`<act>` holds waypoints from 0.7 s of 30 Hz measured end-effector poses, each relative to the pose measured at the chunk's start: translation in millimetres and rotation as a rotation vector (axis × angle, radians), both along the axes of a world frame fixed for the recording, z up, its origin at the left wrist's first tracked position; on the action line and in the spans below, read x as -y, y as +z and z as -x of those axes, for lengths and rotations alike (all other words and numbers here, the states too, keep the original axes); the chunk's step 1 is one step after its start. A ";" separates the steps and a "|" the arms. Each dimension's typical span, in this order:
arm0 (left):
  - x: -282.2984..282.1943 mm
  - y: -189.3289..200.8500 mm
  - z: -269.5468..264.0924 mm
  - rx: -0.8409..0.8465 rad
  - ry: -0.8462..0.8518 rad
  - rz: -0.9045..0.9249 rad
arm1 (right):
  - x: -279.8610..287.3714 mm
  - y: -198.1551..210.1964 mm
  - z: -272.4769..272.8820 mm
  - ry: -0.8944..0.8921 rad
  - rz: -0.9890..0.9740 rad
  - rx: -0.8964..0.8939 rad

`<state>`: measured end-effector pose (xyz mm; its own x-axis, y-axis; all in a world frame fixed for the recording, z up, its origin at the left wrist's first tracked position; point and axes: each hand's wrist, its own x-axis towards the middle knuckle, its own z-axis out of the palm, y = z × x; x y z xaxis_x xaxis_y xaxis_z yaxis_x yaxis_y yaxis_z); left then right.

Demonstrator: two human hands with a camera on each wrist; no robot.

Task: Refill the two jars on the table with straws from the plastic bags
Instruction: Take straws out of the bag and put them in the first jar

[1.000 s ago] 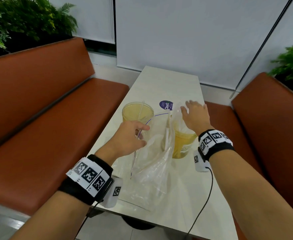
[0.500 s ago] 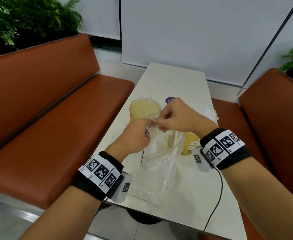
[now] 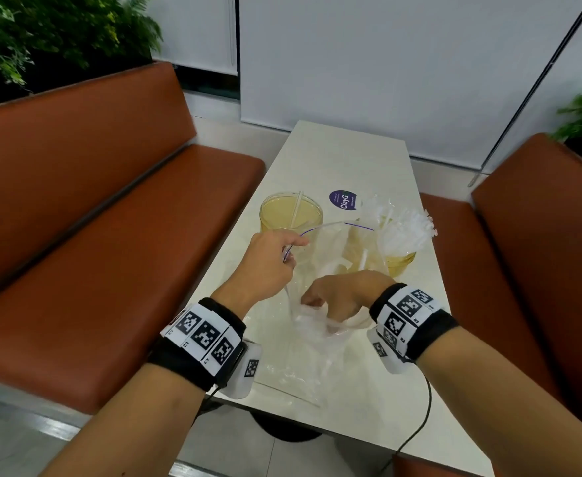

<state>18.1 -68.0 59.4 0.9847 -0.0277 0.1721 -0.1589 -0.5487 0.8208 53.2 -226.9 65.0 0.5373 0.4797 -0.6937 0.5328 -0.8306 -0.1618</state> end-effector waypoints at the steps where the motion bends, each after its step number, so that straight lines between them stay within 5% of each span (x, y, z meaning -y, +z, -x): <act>1: -0.9 -1.1 -0.7 0.002 0.008 0.006 | 1.0 -2.2 0.3 -0.001 -0.013 0.020; 8: -8.2 -7.0 -4.0 -0.018 0.023 0.004 | 11.2 0.6 -2.4 -0.105 -0.242 0.044; 12: -2.6 1.5 0.4 -0.101 0.064 0.322 | 15.4 21.7 -2.2 -0.320 -0.522 0.043; 16: 4.3 5.1 9.6 -0.171 0.008 0.428 | 22.2 42.9 -5.9 -0.453 -0.657 0.035; 21: 17.7 -10.7 6.3 -0.103 -0.035 0.162 | 21.6 72.5 -10.0 -0.477 -0.799 0.011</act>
